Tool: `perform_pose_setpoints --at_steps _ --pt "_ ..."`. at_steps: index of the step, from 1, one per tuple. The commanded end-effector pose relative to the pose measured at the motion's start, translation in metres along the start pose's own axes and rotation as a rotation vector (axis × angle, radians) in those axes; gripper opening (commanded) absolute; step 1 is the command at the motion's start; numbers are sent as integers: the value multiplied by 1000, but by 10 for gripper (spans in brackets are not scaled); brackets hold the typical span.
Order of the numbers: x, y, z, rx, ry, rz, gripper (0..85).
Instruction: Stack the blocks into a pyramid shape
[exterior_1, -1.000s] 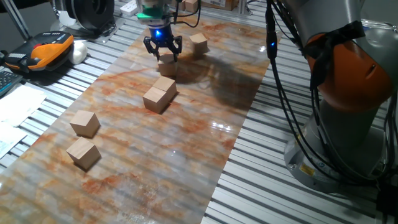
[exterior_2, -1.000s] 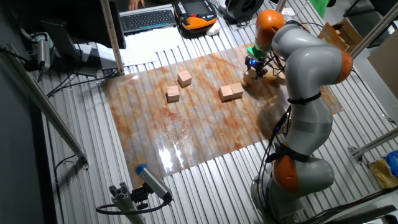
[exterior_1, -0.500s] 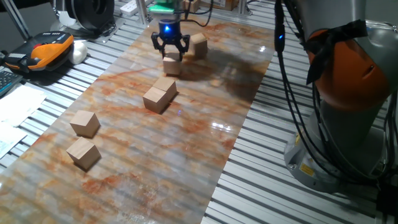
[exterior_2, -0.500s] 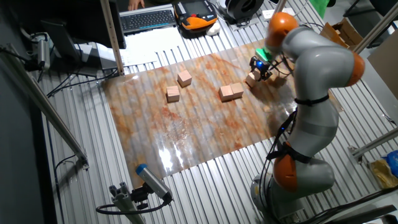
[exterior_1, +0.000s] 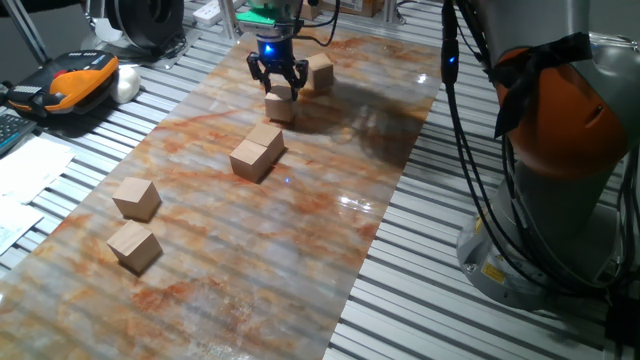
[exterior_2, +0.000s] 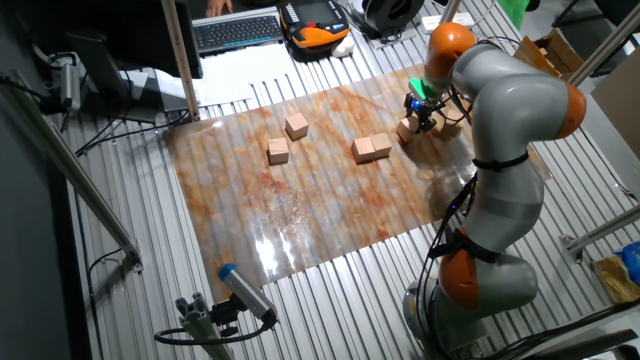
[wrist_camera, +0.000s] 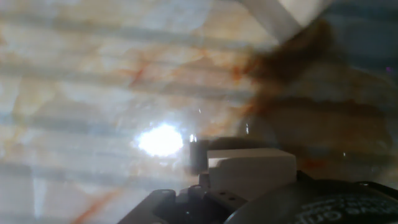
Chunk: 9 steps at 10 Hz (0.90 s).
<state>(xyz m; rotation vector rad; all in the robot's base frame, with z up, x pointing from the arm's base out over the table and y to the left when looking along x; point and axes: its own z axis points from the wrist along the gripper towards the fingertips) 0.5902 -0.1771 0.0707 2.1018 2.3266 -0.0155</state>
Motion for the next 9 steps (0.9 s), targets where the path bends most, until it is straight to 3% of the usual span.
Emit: perform_pose_setpoints --at_steps 1,9 --pt "-1 -3 1 5 -2 61 0" --pt "2 -20 11 5 -3 56 0"
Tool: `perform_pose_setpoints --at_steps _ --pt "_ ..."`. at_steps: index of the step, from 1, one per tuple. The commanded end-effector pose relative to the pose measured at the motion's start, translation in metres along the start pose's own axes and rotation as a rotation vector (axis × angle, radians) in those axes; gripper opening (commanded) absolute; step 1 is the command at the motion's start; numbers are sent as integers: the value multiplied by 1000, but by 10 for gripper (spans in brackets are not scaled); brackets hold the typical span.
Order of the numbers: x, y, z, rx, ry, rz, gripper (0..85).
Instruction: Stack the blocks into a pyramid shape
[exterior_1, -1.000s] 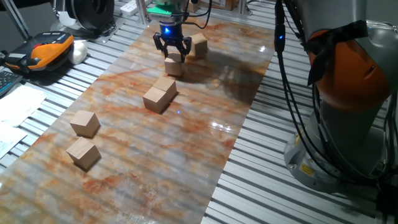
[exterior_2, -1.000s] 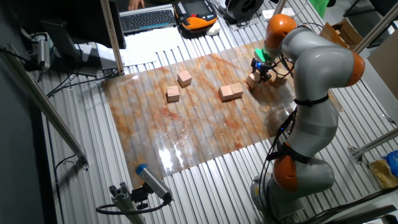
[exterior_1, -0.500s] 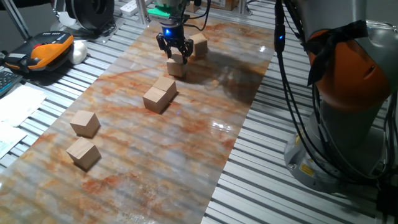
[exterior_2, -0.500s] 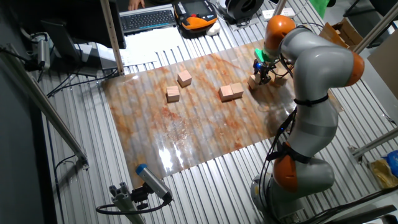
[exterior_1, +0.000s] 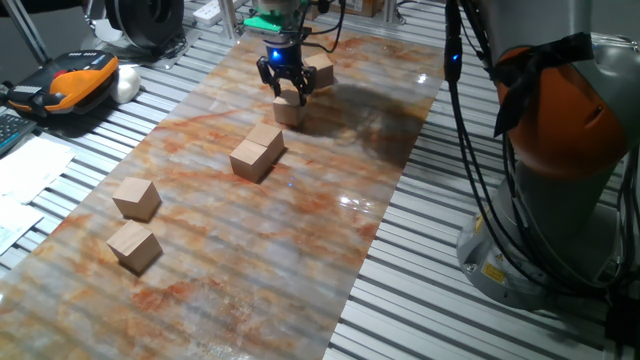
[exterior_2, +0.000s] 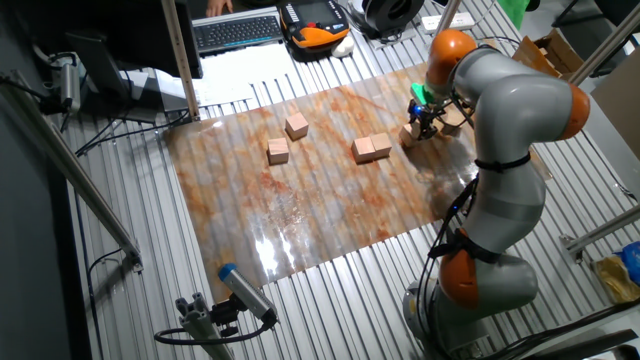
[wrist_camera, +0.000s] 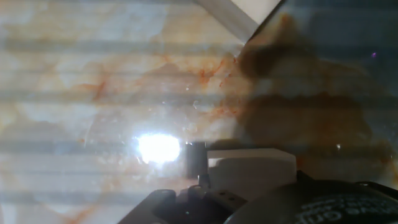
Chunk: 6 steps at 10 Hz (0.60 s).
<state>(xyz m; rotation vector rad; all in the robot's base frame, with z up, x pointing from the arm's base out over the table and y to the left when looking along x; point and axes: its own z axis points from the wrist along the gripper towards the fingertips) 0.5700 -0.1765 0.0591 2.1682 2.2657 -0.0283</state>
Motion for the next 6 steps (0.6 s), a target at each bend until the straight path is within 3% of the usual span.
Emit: perform_pose_setpoints --at_steps 1,5,6 --pt "4 0 1 9 -9 1 0" --pt "22 -8 5 35 -32 20 0" --pt "25 -11 6 29 -26 20 0"
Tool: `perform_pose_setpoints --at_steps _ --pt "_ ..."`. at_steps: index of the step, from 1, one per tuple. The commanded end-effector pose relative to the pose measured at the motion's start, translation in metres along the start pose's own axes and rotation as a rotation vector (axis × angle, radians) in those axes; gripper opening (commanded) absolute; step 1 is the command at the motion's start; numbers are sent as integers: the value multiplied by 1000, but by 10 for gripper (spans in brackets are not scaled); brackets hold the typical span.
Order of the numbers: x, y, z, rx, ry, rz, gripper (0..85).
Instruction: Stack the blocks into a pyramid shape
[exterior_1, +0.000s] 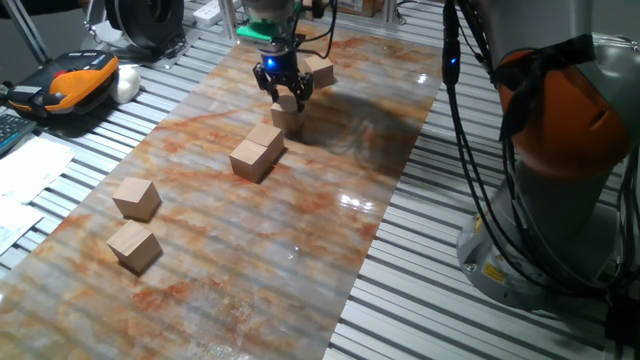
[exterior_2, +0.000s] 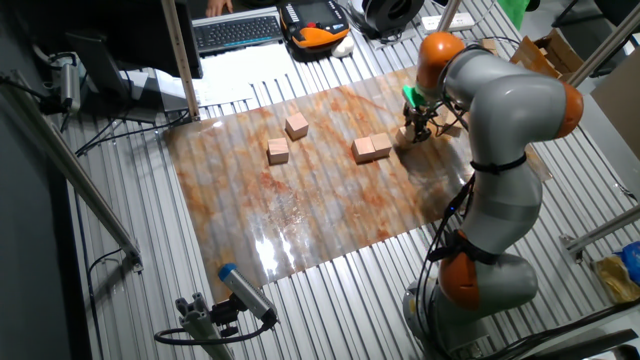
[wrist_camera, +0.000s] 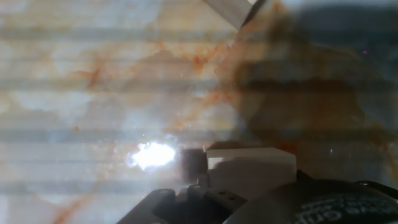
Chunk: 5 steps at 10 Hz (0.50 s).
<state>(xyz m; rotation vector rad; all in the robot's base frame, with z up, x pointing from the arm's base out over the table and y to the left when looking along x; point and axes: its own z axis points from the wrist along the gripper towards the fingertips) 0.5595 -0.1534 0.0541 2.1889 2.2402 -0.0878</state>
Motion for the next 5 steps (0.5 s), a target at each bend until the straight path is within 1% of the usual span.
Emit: perform_pose_setpoints --at_steps 1,2,4,5 --pt "4 -3 4 4 2 0 0" --pt "6 -4 6 7 0 4 0" --pt "4 -7 1 -14 17 -14 0" --pt "4 -8 -2 -15 18 -15 0"
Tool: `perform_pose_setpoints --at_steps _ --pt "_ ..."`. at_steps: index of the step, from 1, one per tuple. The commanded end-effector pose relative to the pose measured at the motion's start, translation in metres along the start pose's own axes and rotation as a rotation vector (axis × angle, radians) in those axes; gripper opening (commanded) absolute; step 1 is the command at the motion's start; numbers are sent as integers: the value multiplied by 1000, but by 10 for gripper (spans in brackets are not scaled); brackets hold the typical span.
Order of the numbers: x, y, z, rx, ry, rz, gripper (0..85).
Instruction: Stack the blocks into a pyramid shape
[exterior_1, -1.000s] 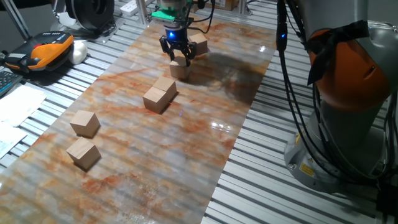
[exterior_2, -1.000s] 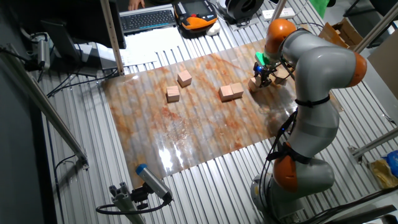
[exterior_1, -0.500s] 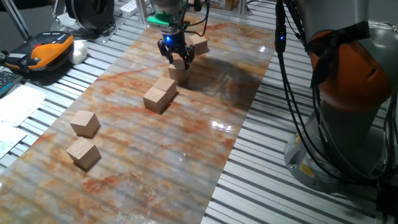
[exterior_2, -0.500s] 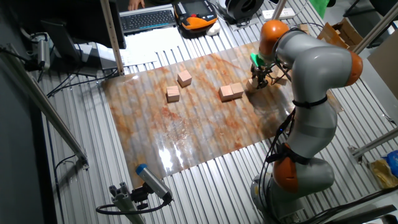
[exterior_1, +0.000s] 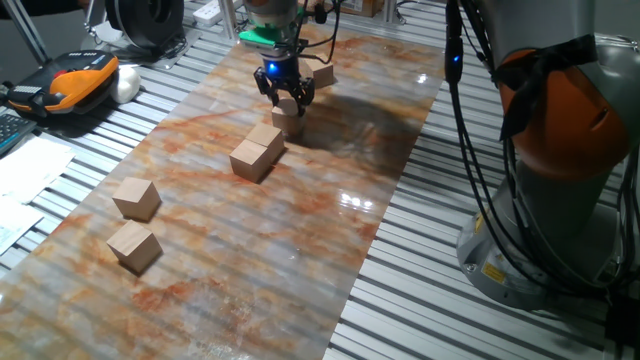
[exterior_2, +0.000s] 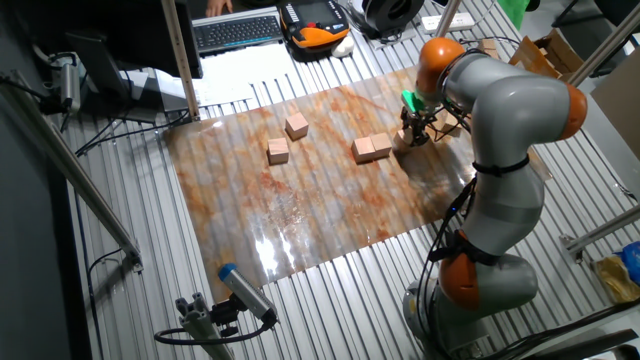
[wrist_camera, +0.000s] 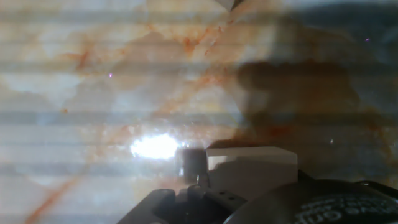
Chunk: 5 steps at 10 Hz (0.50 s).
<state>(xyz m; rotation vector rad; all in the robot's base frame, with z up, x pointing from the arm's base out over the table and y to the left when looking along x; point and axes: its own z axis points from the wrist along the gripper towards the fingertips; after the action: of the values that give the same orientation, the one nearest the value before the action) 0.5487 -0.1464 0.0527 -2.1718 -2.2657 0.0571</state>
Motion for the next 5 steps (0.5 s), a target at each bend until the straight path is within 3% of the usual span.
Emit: perform_pose_setpoints --at_steps 1,4,5 --pt "-4 2 -6 -7 -5 2 0" --pt "-4 2 -10 -2 -11 -4 0" --pt "-5 1 -12 -12 -2 -4 0"
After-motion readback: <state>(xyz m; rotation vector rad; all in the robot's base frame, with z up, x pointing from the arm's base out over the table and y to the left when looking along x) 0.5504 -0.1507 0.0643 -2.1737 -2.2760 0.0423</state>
